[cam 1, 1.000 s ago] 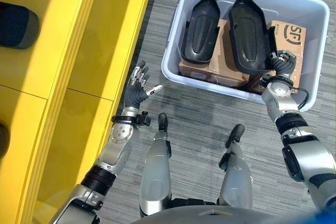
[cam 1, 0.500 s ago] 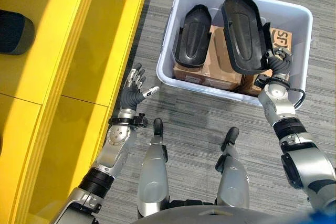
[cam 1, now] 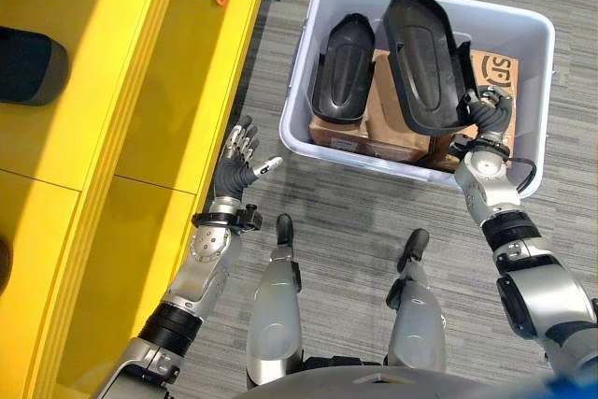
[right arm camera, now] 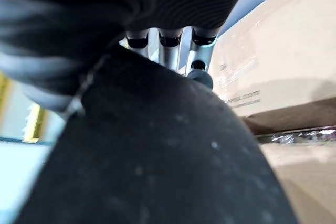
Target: Move parts from the plastic box to the shelf.
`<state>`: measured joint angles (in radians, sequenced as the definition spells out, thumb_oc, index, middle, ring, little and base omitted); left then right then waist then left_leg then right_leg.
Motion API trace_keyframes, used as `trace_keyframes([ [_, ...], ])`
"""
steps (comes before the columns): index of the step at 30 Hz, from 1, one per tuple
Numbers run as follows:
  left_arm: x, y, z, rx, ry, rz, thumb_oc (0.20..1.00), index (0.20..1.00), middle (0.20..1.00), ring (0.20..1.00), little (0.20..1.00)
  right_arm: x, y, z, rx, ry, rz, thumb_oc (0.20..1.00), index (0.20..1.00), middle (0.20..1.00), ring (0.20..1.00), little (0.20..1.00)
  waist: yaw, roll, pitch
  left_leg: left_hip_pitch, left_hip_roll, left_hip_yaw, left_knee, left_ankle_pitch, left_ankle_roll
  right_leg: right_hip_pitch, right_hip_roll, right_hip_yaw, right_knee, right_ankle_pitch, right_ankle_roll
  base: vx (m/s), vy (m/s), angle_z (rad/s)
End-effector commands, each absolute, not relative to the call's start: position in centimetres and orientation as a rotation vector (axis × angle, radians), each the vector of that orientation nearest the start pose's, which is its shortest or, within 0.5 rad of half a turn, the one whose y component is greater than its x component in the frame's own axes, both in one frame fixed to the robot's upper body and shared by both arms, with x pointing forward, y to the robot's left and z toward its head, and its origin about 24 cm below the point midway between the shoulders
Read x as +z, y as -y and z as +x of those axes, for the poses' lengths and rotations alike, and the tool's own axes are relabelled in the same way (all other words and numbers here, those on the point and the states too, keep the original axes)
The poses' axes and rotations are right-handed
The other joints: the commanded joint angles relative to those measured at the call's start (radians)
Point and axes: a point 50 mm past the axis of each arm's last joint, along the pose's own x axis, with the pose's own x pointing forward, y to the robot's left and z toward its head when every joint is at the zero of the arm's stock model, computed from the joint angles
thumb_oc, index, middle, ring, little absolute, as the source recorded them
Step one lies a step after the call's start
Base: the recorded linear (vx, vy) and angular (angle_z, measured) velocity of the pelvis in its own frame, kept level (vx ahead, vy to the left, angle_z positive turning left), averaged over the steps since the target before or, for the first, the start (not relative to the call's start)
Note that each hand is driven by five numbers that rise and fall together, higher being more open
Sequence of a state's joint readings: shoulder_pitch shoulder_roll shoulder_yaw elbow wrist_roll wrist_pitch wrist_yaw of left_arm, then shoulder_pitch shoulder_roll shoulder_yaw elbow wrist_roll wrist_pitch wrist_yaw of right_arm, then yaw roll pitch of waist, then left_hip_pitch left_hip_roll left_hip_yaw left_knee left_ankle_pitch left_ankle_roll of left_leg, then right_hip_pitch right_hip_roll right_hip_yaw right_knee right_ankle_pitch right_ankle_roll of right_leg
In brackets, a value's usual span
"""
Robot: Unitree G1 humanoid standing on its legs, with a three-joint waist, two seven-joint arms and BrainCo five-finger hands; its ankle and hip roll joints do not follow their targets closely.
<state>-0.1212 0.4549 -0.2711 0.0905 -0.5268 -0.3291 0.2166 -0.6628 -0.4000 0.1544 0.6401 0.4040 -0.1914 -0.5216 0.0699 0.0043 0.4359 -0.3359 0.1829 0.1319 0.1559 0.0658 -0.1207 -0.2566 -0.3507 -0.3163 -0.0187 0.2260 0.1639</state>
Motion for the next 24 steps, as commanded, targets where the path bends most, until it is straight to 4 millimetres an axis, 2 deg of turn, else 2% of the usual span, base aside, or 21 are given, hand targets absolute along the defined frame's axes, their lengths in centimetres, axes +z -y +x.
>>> trace_keyframes([
  [1,8.7,-19.4,26.1,-0.006,0.293,-0.100,1.000,1.000,1.000,1.000,1.000,14.7,20.9,35.7,-0.379,0.359,-0.033,0.200,0.200,0.200,0.200,0.200,0.011,-0.009,-0.074,0.054,0.054,0.022,-0.009,-0.009,-0.020,0.070,0.008,0.066,0.133,-0.128,0.021,0.00,-0.048,-0.08],
  [12,6.6,-20.0,24.6,-0.014,0.202,-0.111,1.000,1.000,1.000,1.000,1.000,12.4,18.6,34.3,-0.214,0.326,-0.070,0.200,0.200,0.200,0.200,0.200,-0.006,-0.012,-0.111,0.176,0.136,0.036,-0.076,0.047,-0.042,0.105,0.086,0.082,0.208,-0.210,-0.013,-0.01,-0.075,-0.12],
  [14,6.3,-20.2,24.4,-0.010,0.190,-0.113,1.000,1.000,1.000,1.000,1.000,12.2,18.2,34.2,-0.192,0.318,-0.081,0.200,0.200,0.200,0.200,0.200,-0.007,-0.006,-0.123,0.189,0.152,0.038,-0.087,0.064,-0.046,0.106,0.103,0.078,0.219,-0.221,-0.022,-0.02,-0.093,-0.11],
  [16,5.8,-20.5,24.0,0.009,0.173,-0.118,1.000,1.000,1.000,1.000,1.000,12.1,17.5,34.5,-0.149,0.312,-0.115,0.200,0.200,0.200,0.200,0.200,-0.008,0.008,-0.131,0.225,0.173,0.042,-0.097,0.076,-0.050,0.109,0.130,0.087,0.265,-0.257,-0.035,-0.03,-0.084,-0.08],
  [17,5.8,-20.5,24.0,0.010,0.174,-0.118,1.000,1.000,1.000,1.000,1.000,12.1,17.5,34.5,-0.148,0.313,-0.115,0.200,0.200,0.200,0.200,0.200,-0.008,0.009,-0.134,0.223,0.174,0.043,-0.099,0.080,-0.049,0.106,0.132,0.087,0.262,-0.253,-0.036,-0.04,-0.088,-0.08],
  [19,5.3,-21.0,23.6,0.047,0.158,-0.134,1.000,1.000,1.000,1.000,1.000,12.3,16.8,34.8,-0.103,0.312,-0.141,0.200,0.200,0.200,0.200,0.200,-0.004,0.021,-0.137,0.249,0.188,0.041,-0.098,0.088,-0.047,0.102,0.153,0.097,0.315,-0.291,-0.052,-0.04,-0.097,-0.14],
  [21,4.8,-21.2,23.2,0.068,0.141,-0.150,1.000,1.000,1.000,1.000,1.000,12.6,16.2,34.8,-0.064,0.324,-0.158,0.200,0.200,0.200,0.200,0.200,0.002,0.035,-0.135,0.248,0.209,0.023,-0.093,0.131,-0.054,0.099,0.175,0.084,0.360,-0.326,-0.079,-0.07,-0.133,-0.06],
  [22,4.8,-21.2,23.2,0.068,0.142,-0.150,1.000,1.000,1.000,1.000,1.000,12.6,16.2,34.9,-0.064,0.324,-0.158,0.200,0.200,0.200,0.200,0.200,0.001,0.037,-0.137,0.245,0.210,0.022,-0.095,0.134,-0.053,0.098,0.177,0.083,0.357,-0.322,-0.080,-0.08,-0.129,0.04],
  [24,4.2,-21.2,22.8,0.072,0.116,-0.155,1.000,1.000,1.000,1.000,1.000,12.5,16.2,35.0,-0.054,0.319,-0.165,0.200,0.200,0.200,0.200,0.200,0.012,0.050,-0.134,0.238,0.225,0.001,-0.101,0.199,-0.067,0.106,0.201,0.061,0.357,-0.332,-0.100,-0.08,-0.125,0.10],
])
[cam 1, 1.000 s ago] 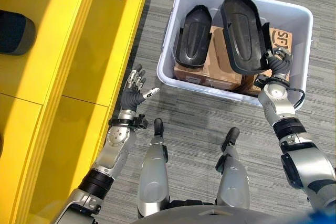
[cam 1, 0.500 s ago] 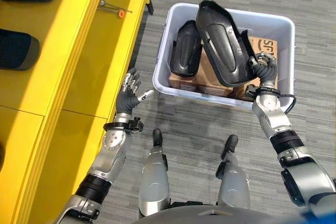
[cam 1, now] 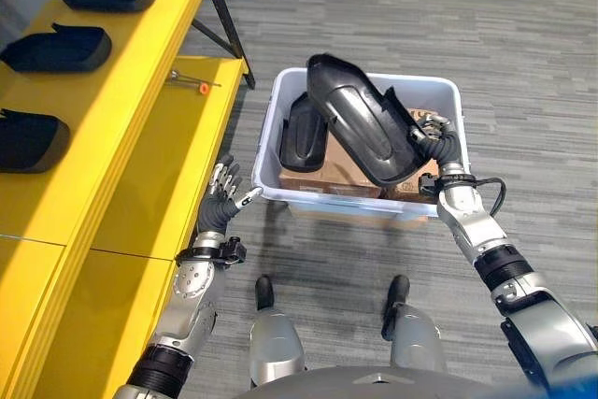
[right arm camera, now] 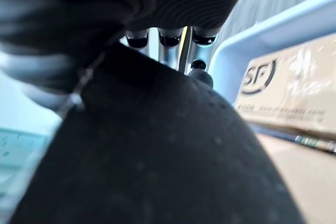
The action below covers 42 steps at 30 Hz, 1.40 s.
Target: Move parts from the plastic box to the shelf.
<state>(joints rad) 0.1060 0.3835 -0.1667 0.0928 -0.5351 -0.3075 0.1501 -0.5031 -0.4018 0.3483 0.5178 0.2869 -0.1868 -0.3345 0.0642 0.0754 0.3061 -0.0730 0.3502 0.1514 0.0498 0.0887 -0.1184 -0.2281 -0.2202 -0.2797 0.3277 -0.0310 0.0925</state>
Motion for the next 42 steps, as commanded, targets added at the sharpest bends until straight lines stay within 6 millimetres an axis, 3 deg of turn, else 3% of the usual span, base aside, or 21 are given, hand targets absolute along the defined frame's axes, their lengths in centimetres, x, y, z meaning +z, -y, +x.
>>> trace_keyframes([
  [1,3.9,-21.1,22.6,0.075,0.106,-0.161,1.000,1.000,1.000,1.000,1.000,12.4,16.2,35.0,-0.054,0.315,-0.165,0.200,0.200,0.200,0.200,0.200,0.024,-0.018,-0.003,-0.028,0.060,-0.029,-0.001,0.208,-0.078,0.083,0.077,0.015,0.008,-0.082,-0.036,-0.11,-0.138,0.20],
  [3,3.4,-20.9,22.6,0.073,0.085,-0.162,1.000,1.000,1.000,1.000,1.000,12.1,16.4,35.0,-0.058,0.304,-0.166,0.200,0.200,0.200,0.200,0.200,0.030,-0.008,-0.008,-0.053,0.070,-0.023,-0.028,0.291,-0.095,0.095,0.083,-0.024,-0.017,-0.088,-0.051,-0.08,-0.130,0.29],
  [4,3.1,-20.7,22.7,0.065,0.070,-0.164,1.000,1.000,1.000,1.000,1.000,11.7,17.1,34.7,-0.072,0.292,-0.172,0.200,0.200,0.200,0.200,0.200,0.022,-0.015,-0.015,-0.073,0.067,0.030,-0.042,0.316,-0.114,0.124,0.073,-0.052,-0.038,-0.111,-0.053,-0.04,-0.168,0.93],
  [6,3.1,-20.6,22.8,0.051,0.069,-0.149,1.000,1.000,1.000,1.000,1.000,11.1,17.8,34.1,-0.095,0.283,-0.172,0.200,0.200,0.200,0.200,0.200,0.016,-0.028,-0.016,-0.096,0.054,0.070,-0.032,0.310,-0.110,0.139,0.060,-0.083,-0.059,-0.097,-0.053,-0.04,-0.114,1.80],
  [8,3.1,-20.5,22.7,0.050,0.073,-0.152,1.000,1.000,1.000,1.000,1.000,10.8,18.3,33.8,-0.103,0.273,-0.174,0.200,0.200,0.200,0.200,0.200,0.022,-0.036,-0.023,-0.080,0.031,0.047,0.040,0.233,-0.091,0.146,0.045,-0.100,-0.098,-0.061,-0.044,-0.08,-0.055,0.88],
  [10,3.4,-20.0,23.0,0.033,0.086,-0.157,1.000,1.000,1.000,1.000,1.000,10.4,18.7,33.3,-0.118,0.268,-0.162,0.200,0.200,0.200,0.200,0.200,0.016,-0.052,-0.026,-0.064,0.012,0.029,0.169,0.123,-0.063,0.166,0.017,-0.141,-0.140,-0.034,-0.044,-0.06,-0.033,0.12],
  [11,3.7,-19.5,23.2,0.011,0.101,-0.160,1.000,1.000,1.000,1.000,1.000,9.9,18.7,33.0,-0.128,0.251,-0.131,0.200,0.200,0.200,0.200,0.200,0.012,-0.062,-0.038,-0.034,-0.022,0.004,0.211,0.036,-0.047,0.187,0.002,-0.168,-0.164,-0.019,-0.039,-0.01,-0.008,0.57],
  [12,3.7,-19.5,23.2,0.011,0.100,-0.160,1.000,1.000,1.000,1.000,1.000,9.8,18.7,32.9,-0.129,0.250,-0.130,0.200,0.200,0.200,0.200,0.200,0.010,-0.063,-0.037,-0.033,-0.024,0.003,0.211,0.034,-0.045,0.190,0.000,-0.170,-0.165,-0.019,-0.037,0.07,0.113,1.03],
  [13,3.8,-19.3,23.4,0.007,0.101,-0.159,1.000,1.000,1.000,1.000,1.000,9.5,19.1,32.5,-0.149,0.243,-0.111,0.200,0.200,0.200,0.200,0.200,-0.008,-0.060,-0.057,0.007,-0.047,0.041,0.141,-0.017,-0.036,0.205,-0.020,-0.197,-0.178,0.007,-0.014,0.06,0.109,0.99],
  [17,3.8,-19.6,23.2,0.023,0.105,-0.155,1.000,1.000,1.000,1.000,1.000,9.1,19.3,32.0,-0.152,0.227,-0.097,0.200,0.200,0.200,0.200,0.200,-0.002,-0.053,-0.077,0.035,-0.087,0.061,0.085,-0.059,-0.017,0.232,-0.061,-0.206,-0.178,0.034,0.018,0.12,0.191,0.63],
  [23,4.5,-20.7,23.1,0.054,0.138,-0.109,1.000,1.000,1.000,1.000,1.000,7.9,19.7,31.5,-0.190,0.186,-0.065,0.200,0.200,0.200,0.200,0.200,0.022,-0.079,-0.099,0.048,-0.177,0.049,0.014,-0.089,0.019,0.268,-0.161,-0.254,-0.200,0.118,0.080,0.09,0.224,0.28],
  [29,4.8,-21.8,22.6,0.093,0.154,-0.052,1.000,1.000,1.000,1.000,1.000,7.1,19.1,31.3,-0.196,0.157,0.010,0.200,0.200,0.200,0.200,0.200,0.059,-0.127,-0.120,0.021,-0.315,0.007,0.006,-0.144,0.088,0.300,-0.280,-0.294,-0.212,0.250,0.149,0.10,0.265,0.32],
  [33,5.0,-22.1,22.5,0.102,0.160,-0.023,1.000,1.000,1.000,1.000,1.000,6.7,19.0,30.9,-0.196,0.145,0.047,0.200,0.200,0.200,0.200,0.200,0.064,-0.137,-0.140,0.037,-0.367,-0.018,-0.026,-0.152,0.118,0.292,-0.318,-0.266,-0.164,0.297,0.155,0.12,0.216,0.57],
  [34,5.1,-22.1,22.6,0.099,0.166,-0.018,1.000,1.000,1.000,1.000,1.000,6.7,18.9,30.7,-0.189,0.149,0.059,0.200,0.200,0.200,0.200,0.200,0.052,-0.138,-0.141,0.045,-0.377,-0.034,-0.034,-0.154,0.128,0.274,-0.312,-0.210,-0.135,0.300,0.149,0.06,0.208,0.61],
  [35,5.3,-22.0,22.9,0.095,0.172,-0.011,1.000,1.000,1.000,1.000,1.000,6.7,18.9,30.5,-0.185,0.152,0.065,0.200,0.200,0.200,0.200,0.200,0.035,-0.140,-0.138,0.042,-0.392,-0.039,-0.045,-0.131,0.144,0.233,-0.293,-0.125,-0.110,0.300,0.119,0.06,0.248,0.66],
  [36,5.4,-22.1,23.0,0.091,0.179,-0.001,1.000,1.000,1.000,1.000,1.000,6.6,18.8,30.3,-0.176,0.150,0.071,0.200,0.200,0.200,0.200,0.200,0.009,-0.123,-0.127,0.062,-0.394,-0.066,-0.060,-0.123,0.154,0.171,-0.214,0.020,-0.063,0.258,0.089,0.01,0.187,0.77],
  [37,5.4,-22.1,23.0,0.090,0.180,-0.001,1.000,1.000,1.000,1.000,1.000,6.6,18.9,30.3,-0.176,0.150,0.071,0.200,0.200,0.200,0.200,0.200,0.013,-0.124,-0.130,0.057,-0.394,-0.062,-0.061,-0.120,0.154,0.162,-0.214,0.024,-0.063,0.260,0.087,0.06,0.142,0.30],
  [39,5.5,-21.9,23.1,0.080,0.181,0.002,1.000,1.000,1.000,1.000,1.000,6.3,18.8,30.1,-0.167,0.142,0.086,0.200,0.200,0.200,0.200,0.200,-0.022,-0.109,-0.115,0.077,-0.391,-0.098,-0.068,-0.115,0.162,0.108,-0.085,0.150,-0.012,0.161,0.048,0.06,0.065,0.14],
  [40,5.5,-21.8,23.2,0.078,0.183,0.004,1.000,1.000,1.000,1.000,1.000,6.3,18.7,30.1,-0.160,0.145,0.096,0.200,0.200,0.200,0.200,0.200,-0.031,-0.104,-0.111,0.081,-0.387,-0.106,-0.071,-0.110,0.164,0.082,-0.011,0.178,-0.001,0.100,0.024,0.08,0.032,0.49],
  [41,5.6,-21.8,23.1,0.075,0.186,0.003,1.000,1.000,1.000,1.000,1.000,6.1,18.5,30.0,-0.149,0.141,0.115,0.200,0.200,0.200,0.200,0.200,-0.045,-0.109,-0.104,0.083,-0.397,-0.127,-0.065,-0.110,0.168,0.047,0.095,0.202,-0.007,0.055,0.001,0.06,-0.013,0.58],
  [42,5.6,-21.7,23.0,0.076,0.189,-0.001,1.000,1.000,1.000,1.000,1.000,6.0,18.4,30.0,-0.146,0.141,0.120,0.200,0.200,0.200,0.200,0.200,-0.046,-0.116,-0.104,0.081,-0.408,-0.135,-0.063,-0.109,0.170,0.043,0.134,0.205,-0.031,0.051,-0.007,0.04,-0.031,0.47],
])
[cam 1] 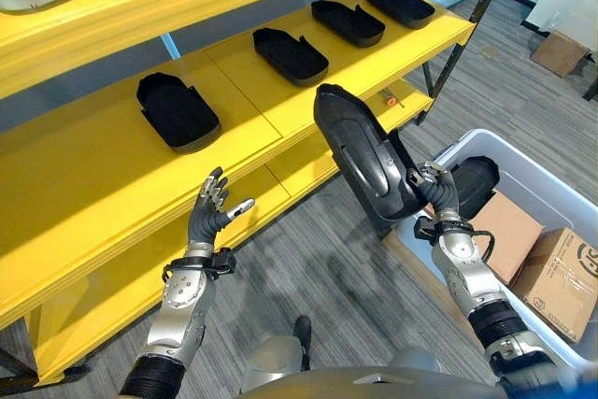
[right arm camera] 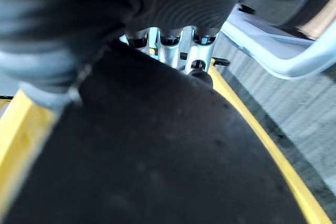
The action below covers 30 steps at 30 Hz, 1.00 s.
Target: Move parts from the plastic box to the shelf.
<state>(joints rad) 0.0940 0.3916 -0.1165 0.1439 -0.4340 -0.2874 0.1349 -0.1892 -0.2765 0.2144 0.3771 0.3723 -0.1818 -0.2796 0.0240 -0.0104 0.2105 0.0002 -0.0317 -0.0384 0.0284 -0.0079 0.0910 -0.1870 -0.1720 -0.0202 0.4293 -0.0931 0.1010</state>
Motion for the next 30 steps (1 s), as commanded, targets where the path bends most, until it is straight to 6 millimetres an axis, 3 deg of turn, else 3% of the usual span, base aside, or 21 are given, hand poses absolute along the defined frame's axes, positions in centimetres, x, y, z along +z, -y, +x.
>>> trace_keyframes([
  [1,5.6,-21.7,23.0,0.077,0.188,-0.001,1.000,1.000,1.000,1.000,1.000,6.0,18.4,30.0,-0.146,0.141,0.121,0.200,0.200,0.200,0.200,0.200,-0.007,-0.030,-0.008,0.008,-0.025,0.054,-0.041,-0.014,-0.040,0.005,0.087,-0.055,-0.135,0.113,-0.016,0.03,-0.050,0.42],
  [2,5.5,-21.7,22.9,0.088,0.188,-0.015,1.000,1.000,1.000,1.000,1.000,5.8,17.9,30.0,-0.129,0.136,0.128,0.200,0.200,0.200,0.200,0.200,-0.014,-0.040,-0.012,0.004,-0.046,0.034,-0.032,-0.014,-0.039,0.000,0.156,-0.039,-0.186,0.115,-0.029,0.03,-0.032,0.37],
  [3,5.5,-21.7,22.8,0.088,0.187,-0.015,1.000,1.000,1.000,1.000,1.000,5.8,17.9,30.0,-0.128,0.136,0.128,0.200,0.200,0.200,0.200,0.200,-0.015,-0.039,-0.012,0.005,-0.045,0.033,-0.031,-0.016,-0.039,0.002,0.157,-0.040,-0.189,0.116,-0.029,0.03,-0.066,0.47],
  [4,5.4,-21.6,22.8,0.094,0.189,-0.025,1.000,1.000,1.000,1.000,1.000,5.9,17.9,29.7,-0.122,0.145,0.116,0.200,0.200,0.200,0.200,0.200,-0.026,-0.046,-0.007,-0.003,-0.059,0.006,-0.018,-0.017,-0.043,-0.001,0.191,0.012,-0.226,0.123,-0.036,0.01,-0.038,0.38],
  [9,5.5,-21.1,22.3,0.069,0.198,-0.043,1.000,1.000,1.000,1.000,1.000,5.4,17.9,29.9,-0.123,0.117,0.124,0.200,0.200,0.200,0.200,0.200,-0.003,-0.052,-0.038,0.004,-0.066,0.016,-0.026,-0.019,-0.048,0.101,0.175,-0.009,-0.367,0.147,-0.033,0.05,-0.078,0.26],
  [19,4.8,-20.7,21.8,0.047,0.161,-0.062,1.000,1.000,1.000,1.000,1.000,4.0,19.5,28.6,-0.173,0.077,0.122,0.200,0.200,0.200,0.200,0.200,-0.012,-0.064,-0.046,-0.009,-0.070,-0.023,0.047,-0.050,-0.059,0.154,0.168,-0.044,-0.379,0.126,-0.054,0.02,-0.059,0.18],
  [20,5.3,-20.4,22.4,0.031,0.180,-0.061,1.000,1.000,1.000,1.000,1.000,4.4,20.5,28.2,-0.212,0.103,0.134,0.200,0.200,0.200,0.200,0.200,-0.027,-0.076,-0.019,-0.059,-0.056,0.029,0.137,-0.072,-0.081,0.146,0.144,-0.082,-0.355,0.115,-0.058,-0.16,-0.013,0.47],
  [22,5.6,-20.1,23.1,0.007,0.188,-0.079,1.000,1.000,1.000,1.000,1.000,4.5,21.5,27.9,-0.260,0.109,0.152,0.200,0.200,0.200,0.200,0.200,-0.064,-0.098,-0.006,-0.077,0.105,0.232,0.204,-0.111,-0.091,0.130,0.084,-0.149,-0.337,0.122,-0.046,-0.16,0.048,0.94],
  [23,5.6,-20.2,23.1,0.014,0.190,-0.083,1.000,1.000,1.000,1.000,1.000,4.3,21.5,27.8,-0.263,0.100,0.148,0.200,0.200,0.200,0.200,0.200,-0.057,-0.098,-0.006,-0.079,0.147,0.226,0.208,-0.101,-0.104,0.134,0.075,-0.160,-0.338,0.116,-0.043,-0.04,0.057,1.84],
  [24,5.6,-20.2,23.1,0.014,0.190,-0.083,1.000,1.000,1.000,1.000,1.000,4.3,21.5,27.8,-0.264,0.100,0.148,0.200,0.200,0.200,0.200,0.200,-0.059,-0.097,-0.006,-0.080,0.149,0.223,0.210,-0.101,-0.106,0.136,0.077,-0.163,-0.338,0.115,-0.044,0.01,0.050,1.44],
  [25,5.8,-20.2,23.2,0.017,0.197,-0.085,1.000,1.000,1.000,1.000,1.000,4.2,21.5,27.6,-0.268,0.095,0.149,0.200,0.200,0.200,0.200,0.200,-0.059,-0.098,-0.009,-0.086,0.190,0.208,0.197,-0.075,-0.121,0.141,0.064,-0.176,-0.337,0.108,-0.039,0.08,0.167,0.78],
  [26,6.0,-20.2,23.3,0.024,0.203,-0.085,1.000,1.000,1.000,1.000,1.000,3.6,21.8,27.1,-0.284,0.074,0.151,0.200,0.200,0.200,0.200,0.200,-0.060,-0.093,-0.016,-0.094,0.294,0.188,0.138,0.023,-0.159,0.143,0.028,-0.199,-0.317,0.097,-0.022,0.08,0.158,0.34],
  [27,6.0,-20.2,23.3,0.024,0.202,-0.085,1.000,1.000,1.000,1.000,1.000,3.6,21.8,27.1,-0.284,0.074,0.150,0.200,0.200,0.200,0.200,0.200,-0.062,-0.092,-0.017,-0.089,0.295,0.185,0.126,0.032,-0.163,0.143,0.031,-0.203,-0.314,0.094,-0.024,0.10,0.177,0.57],
  [30,6.0,-20.3,23.6,0.042,0.208,-0.081,1.000,1.000,1.000,1.000,1.000,3.0,22.1,26.5,-0.296,0.055,0.156,0.200,0.200,0.200,0.200,0.200,-0.051,-0.063,-0.016,-0.099,0.368,0.136,0.009,0.159,-0.206,0.135,0.005,-0.203,-0.271,0.070,-0.002,0.11,0.194,0.46],
])
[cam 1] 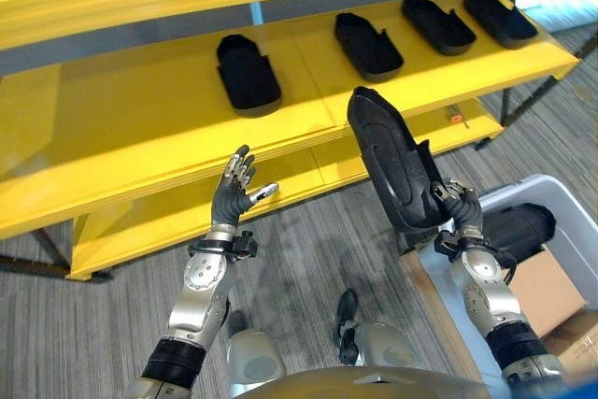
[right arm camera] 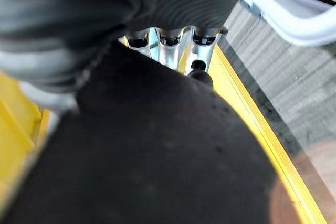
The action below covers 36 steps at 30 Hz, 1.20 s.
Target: Move parts from the plastic box to the shelf.
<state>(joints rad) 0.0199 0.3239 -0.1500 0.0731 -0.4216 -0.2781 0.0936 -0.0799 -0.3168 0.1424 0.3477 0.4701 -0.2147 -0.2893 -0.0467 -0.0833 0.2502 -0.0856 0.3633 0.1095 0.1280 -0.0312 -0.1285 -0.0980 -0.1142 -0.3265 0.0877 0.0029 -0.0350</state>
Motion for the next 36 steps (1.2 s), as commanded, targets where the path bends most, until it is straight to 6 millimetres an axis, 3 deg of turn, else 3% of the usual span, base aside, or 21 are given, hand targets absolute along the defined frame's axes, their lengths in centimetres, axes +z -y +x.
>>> trace_keyframes([
  [1,5.9,-20.5,23.6,0.050,0.206,-0.081,1.000,1.000,1.000,1.000,1.000,2.9,22.0,26.4,-0.286,0.049,0.157,0.200,0.200,0.200,0.200,0.200,0.027,0.016,-0.054,0.013,-0.039,-0.030,-0.086,0.144,0.013,0.042,-0.058,0.116,0.083,-0.032,0.136,0.14,0.216,0.31],
  [3,5.9,-20.4,23.9,0.065,0.204,-0.105,1.000,1.000,1.000,1.000,1.000,2.9,21.9,26.5,-0.289,0.051,0.177,0.200,0.200,0.200,0.200,0.200,0.023,0.032,-0.069,0.020,-0.071,-0.014,-0.105,0.119,0.004,0.055,-0.076,0.114,0.085,-0.027,0.149,0.13,0.188,-0.11],
  [8,7.1,-21.2,24.6,0.069,0.250,-0.046,1.000,1.000,1.000,1.000,1.000,2.6,21.5,26.3,-0.303,0.044,0.202,0.200,0.200,0.200,0.200,0.200,0.035,0.023,-0.078,0.041,-0.145,0.021,-0.106,0.082,0.021,0.097,-0.134,0.125,0.048,0.014,0.180,0.18,0.256,0.08],
  [9,7.2,-21.5,24.7,0.087,0.254,-0.029,1.000,1.000,1.000,1.000,1.000,2.5,21.1,26.3,-0.298,0.036,0.211,0.200,0.200,0.200,0.200,0.200,0.041,0.013,-0.085,0.042,-0.187,0.035,-0.110,0.063,0.041,0.107,-0.166,0.122,0.025,0.049,0.202,0.15,0.245,0.12],
  [13,7.4,-21.7,24.8,0.103,0.264,-0.019,1.000,1.000,1.000,1.000,1.000,2.9,20.5,26.8,-0.276,0.048,0.218,0.200,0.200,0.200,0.200,0.200,0.052,-0.004,-0.088,0.019,-0.231,0.041,-0.074,0.026,0.065,0.114,-0.207,0.123,0.016,0.090,0.226,0.12,0.195,0.06],
  [15,7.4,-21.9,24.7,0.118,0.267,-0.002,1.000,1.000,1.000,1.000,1.000,3.3,19.6,27.4,-0.248,0.058,0.222,0.200,0.200,0.200,0.200,0.200,0.068,-0.016,-0.089,-0.003,-0.282,0.040,-0.046,-0.009,0.097,0.116,-0.251,0.118,0.020,0.155,0.243,0.16,0.258,0.01],
  [20,7.7,-22.2,24.7,0.129,0.279,0.008,1.000,1.000,1.000,1.000,1.000,3.8,19.2,27.8,-0.234,0.071,0.232,0.200,0.200,0.200,0.200,0.200,0.077,-0.022,-0.085,-0.031,-0.315,0.032,-0.015,-0.034,0.119,0.107,-0.279,0.122,0.033,0.199,0.251,0.07,0.157,0.10],
  [22,7.4,-22.5,24.5,0.132,0.260,0.037,1.000,1.000,1.000,1.000,1.000,4.0,18.7,28.0,-0.212,0.083,0.246,0.200,0.200,0.200,0.200,0.200,0.083,-0.003,-0.071,-0.010,-0.355,0.018,-0.021,-0.054,0.162,0.056,-0.308,0.139,0.186,0.273,0.234,0.13,0.331,0.39],
  [27,7.7,-22.4,24.8,0.105,0.267,0.062,1.000,1.000,1.000,1.000,1.000,4.7,17.4,28.5,-0.154,0.105,0.256,0.200,0.200,0.200,0.200,0.200,0.078,0.026,-0.031,0.039,-0.359,0.014,-0.048,-0.064,0.174,-0.019,-0.296,0.134,0.284,0.248,0.213,0.06,0.127,0.18],
  [29,7.9,-22.2,25.2,0.105,0.277,0.039,1.000,1.000,1.000,1.000,1.000,6.0,16.9,29.3,-0.122,0.146,0.254,0.200,0.200,0.200,0.200,0.200,0.069,0.025,-0.011,0.050,-0.351,-0.005,-0.053,-0.073,0.153,-0.060,-0.292,0.143,0.151,0.227,0.215,0.08,-0.217,0.06],
  [30,8.3,-22.0,25.4,0.106,0.293,0.018,1.000,1.000,1.000,1.000,1.000,7.3,16.4,30.4,-0.105,0.179,0.234,0.200,0.200,0.200,0.200,0.200,0.073,0.020,0.012,0.051,-0.330,-0.013,-0.032,-0.089,0.125,-0.077,-0.317,0.127,0.020,0.260,0.242,0.06,-0.241,0.13],
  [32,8.2,-21.9,25.4,0.115,0.294,0.007,1.000,1.000,1.000,1.000,1.000,7.8,16.0,30.8,-0.091,0.193,0.224,0.200,0.200,0.200,0.200,0.200,0.077,0.013,0.022,0.046,-0.317,-0.011,-0.007,-0.101,0.114,-0.084,-0.327,0.121,-0.014,0.273,0.253,0.05,-0.213,0.22],
  [34,8.0,-21.7,25.3,0.108,0.283,-0.003,1.000,1.000,1.000,1.000,1.000,8.2,15.7,30.9,-0.079,0.207,0.223,0.200,0.200,0.200,0.200,0.200,0.096,-0.014,0.020,0.025,-0.316,-0.013,0.039,-0.117,0.099,-0.038,-0.330,0.077,-0.028,0.263,0.260,0.05,-0.265,0.31],
  [35,8.0,-21.1,25.4,0.085,0.282,-0.018,1.000,1.000,1.000,1.000,1.000,9.5,15.1,31.6,-0.057,0.244,0.216,0.200,0.200,0.200,0.200,0.200,0.105,-0.031,0.022,-0.006,-0.296,-0.020,0.064,-0.112,0.083,-0.023,-0.304,0.075,-0.035,0.268,0.260,0.02,-0.237,0.32],
  [36,8.0,-21.1,25.4,0.085,0.283,-0.018,1.000,1.000,1.000,1.000,1.000,9.5,15.1,31.6,-0.057,0.245,0.216,0.200,0.200,0.200,0.200,0.200,0.103,-0.029,0.022,-0.009,-0.294,-0.021,0.067,-0.113,0.082,-0.023,-0.303,0.073,-0.035,0.267,0.259,-0.02,-0.264,0.28],
])
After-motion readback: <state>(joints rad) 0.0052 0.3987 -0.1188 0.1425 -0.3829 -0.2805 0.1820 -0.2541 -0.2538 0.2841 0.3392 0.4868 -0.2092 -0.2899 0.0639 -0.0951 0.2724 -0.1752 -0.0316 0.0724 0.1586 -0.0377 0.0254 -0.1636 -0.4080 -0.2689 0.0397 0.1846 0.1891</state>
